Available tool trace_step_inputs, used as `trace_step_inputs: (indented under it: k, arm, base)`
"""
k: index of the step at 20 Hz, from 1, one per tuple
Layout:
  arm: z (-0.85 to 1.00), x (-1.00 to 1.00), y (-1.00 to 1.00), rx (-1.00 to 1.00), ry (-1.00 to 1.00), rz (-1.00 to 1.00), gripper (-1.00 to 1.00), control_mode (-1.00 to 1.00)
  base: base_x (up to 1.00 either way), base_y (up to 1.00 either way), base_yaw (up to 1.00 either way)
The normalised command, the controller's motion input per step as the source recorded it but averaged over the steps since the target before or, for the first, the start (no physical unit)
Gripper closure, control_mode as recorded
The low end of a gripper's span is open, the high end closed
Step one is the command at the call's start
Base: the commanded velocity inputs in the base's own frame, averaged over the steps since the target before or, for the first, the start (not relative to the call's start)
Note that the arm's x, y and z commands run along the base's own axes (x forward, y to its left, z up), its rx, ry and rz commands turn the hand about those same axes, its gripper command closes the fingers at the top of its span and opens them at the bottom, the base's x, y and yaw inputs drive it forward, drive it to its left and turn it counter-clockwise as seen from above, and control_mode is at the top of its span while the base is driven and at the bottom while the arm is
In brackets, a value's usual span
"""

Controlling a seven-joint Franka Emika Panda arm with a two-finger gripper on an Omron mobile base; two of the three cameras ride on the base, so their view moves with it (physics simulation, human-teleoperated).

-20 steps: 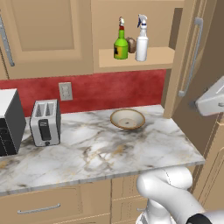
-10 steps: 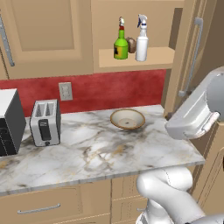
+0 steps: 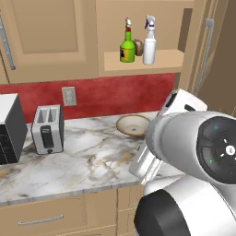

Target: Pick the spray and spray from the cabinet and place them on the counter.

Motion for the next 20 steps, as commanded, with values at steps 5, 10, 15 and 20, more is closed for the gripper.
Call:
trace_step_inputs:
  k: [5, 10, 15, 20]
  arm:
    - [-0.01, 0.5, 0.16, -0.39, 0.21, -0.08, -1.0, -1.0]
    - [0.01, 0.38, 0.13, -0.36, 0.2, -0.09, -1.0, -1.0]
    - [-0.14, 0.28, 0.16, -0.26, 0.03, -0.12, -1.0, -1.0]
    - [-0.07, 0.22, 0.01, -0.08, 0.0, -0.05, -1.0, -1.0]
  base:
    - [0.0, 0.0, 0.0]
    - [0.0, 0.0, 0.0]
    - [0.0, 0.0, 0.0]
    - [0.0, 0.0, 0.0]
